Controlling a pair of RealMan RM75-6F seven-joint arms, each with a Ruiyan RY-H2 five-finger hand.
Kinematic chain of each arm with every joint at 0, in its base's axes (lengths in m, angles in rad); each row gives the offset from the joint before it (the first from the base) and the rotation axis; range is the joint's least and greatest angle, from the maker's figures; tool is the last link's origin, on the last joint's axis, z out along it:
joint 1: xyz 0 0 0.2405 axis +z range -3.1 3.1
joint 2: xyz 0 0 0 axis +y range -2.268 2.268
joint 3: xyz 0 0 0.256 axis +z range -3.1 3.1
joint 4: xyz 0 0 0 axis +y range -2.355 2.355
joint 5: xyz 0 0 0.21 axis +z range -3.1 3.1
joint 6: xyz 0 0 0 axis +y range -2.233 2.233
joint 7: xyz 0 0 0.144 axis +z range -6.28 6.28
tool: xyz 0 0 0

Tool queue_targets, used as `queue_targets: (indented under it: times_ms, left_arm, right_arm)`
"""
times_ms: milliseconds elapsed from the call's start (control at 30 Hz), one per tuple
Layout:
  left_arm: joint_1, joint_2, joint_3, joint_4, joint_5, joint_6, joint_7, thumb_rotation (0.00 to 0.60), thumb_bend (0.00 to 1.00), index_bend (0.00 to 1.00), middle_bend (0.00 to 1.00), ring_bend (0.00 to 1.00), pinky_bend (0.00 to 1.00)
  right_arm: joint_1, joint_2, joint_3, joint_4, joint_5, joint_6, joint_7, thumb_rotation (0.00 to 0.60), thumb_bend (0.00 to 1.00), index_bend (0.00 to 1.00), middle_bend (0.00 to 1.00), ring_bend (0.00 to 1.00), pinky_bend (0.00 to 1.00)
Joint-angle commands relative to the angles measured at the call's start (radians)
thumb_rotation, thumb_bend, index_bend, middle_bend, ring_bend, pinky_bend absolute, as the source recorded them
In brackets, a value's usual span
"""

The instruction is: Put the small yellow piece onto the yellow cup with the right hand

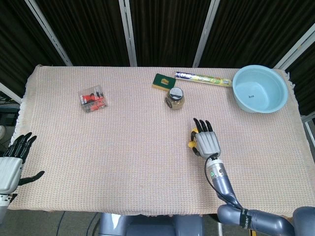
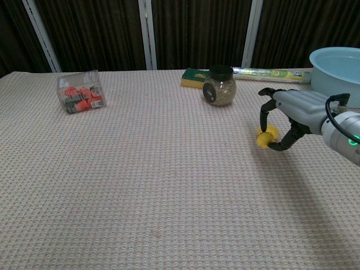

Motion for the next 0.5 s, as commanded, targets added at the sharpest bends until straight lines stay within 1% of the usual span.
queue_targets:
  times_ms: [33,333,500]
  left_arm:
    - [0.002,0.0,0.0,0.014,0.009,0.009,0.003,0.6,0.0,0.0,0.0,0.0,0.2]
    - [-0.002,-0.001,0.006,0.015,0.028,0.011,0.0,0.6,0.0,0.0,0.0,0.0,0.2]
    - [-0.009,0.005,0.009,0.007,0.027,-0.006,-0.012,0.6,0.0,0.0,0.0,0.0,0.2]
  right_arm:
    - [0.036,-0.036,0.014,0.044,0.017,-0.031,-0.011,0.6,0.24,0.5,0.0,0.0,0.0]
    - [0.083,-0.078,0.014,0.117,0.02,-0.065,-0.014,0.6,0.24,0.5,0.0,0.0,0.0]
    - [0.108,-0.075,0.037,0.137,0.025,-0.073,-0.01,0.6,0.24,0.5,0.0,0.0,0.0]
